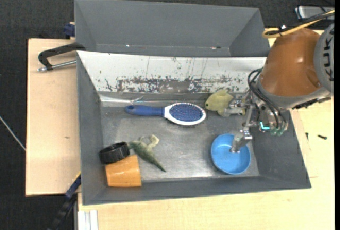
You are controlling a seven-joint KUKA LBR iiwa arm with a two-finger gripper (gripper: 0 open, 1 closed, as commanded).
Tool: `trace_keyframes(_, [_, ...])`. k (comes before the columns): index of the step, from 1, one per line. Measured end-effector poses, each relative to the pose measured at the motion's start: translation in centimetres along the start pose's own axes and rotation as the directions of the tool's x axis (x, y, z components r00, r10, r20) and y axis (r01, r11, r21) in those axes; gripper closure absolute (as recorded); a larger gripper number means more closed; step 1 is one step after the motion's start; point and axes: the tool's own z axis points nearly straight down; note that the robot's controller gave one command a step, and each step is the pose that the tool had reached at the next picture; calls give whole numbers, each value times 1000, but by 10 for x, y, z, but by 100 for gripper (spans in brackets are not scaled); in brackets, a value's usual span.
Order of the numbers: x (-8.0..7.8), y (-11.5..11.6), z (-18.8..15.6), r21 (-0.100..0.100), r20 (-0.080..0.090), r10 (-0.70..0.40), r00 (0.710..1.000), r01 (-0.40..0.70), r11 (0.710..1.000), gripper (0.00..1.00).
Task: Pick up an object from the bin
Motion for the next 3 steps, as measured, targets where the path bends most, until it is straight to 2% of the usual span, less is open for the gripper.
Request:
trace_keyframes(1, [1, 5, 75, 2, 12, -119, 993, 119, 993, 0])
trace_keyframes(2, [-1, 2, 71, 8, 18, -120, 993, 120, 993, 100])
trace_keyframes(3, [-11, -7, -59, 6, 21, -143, 989, 143, 990, 100])
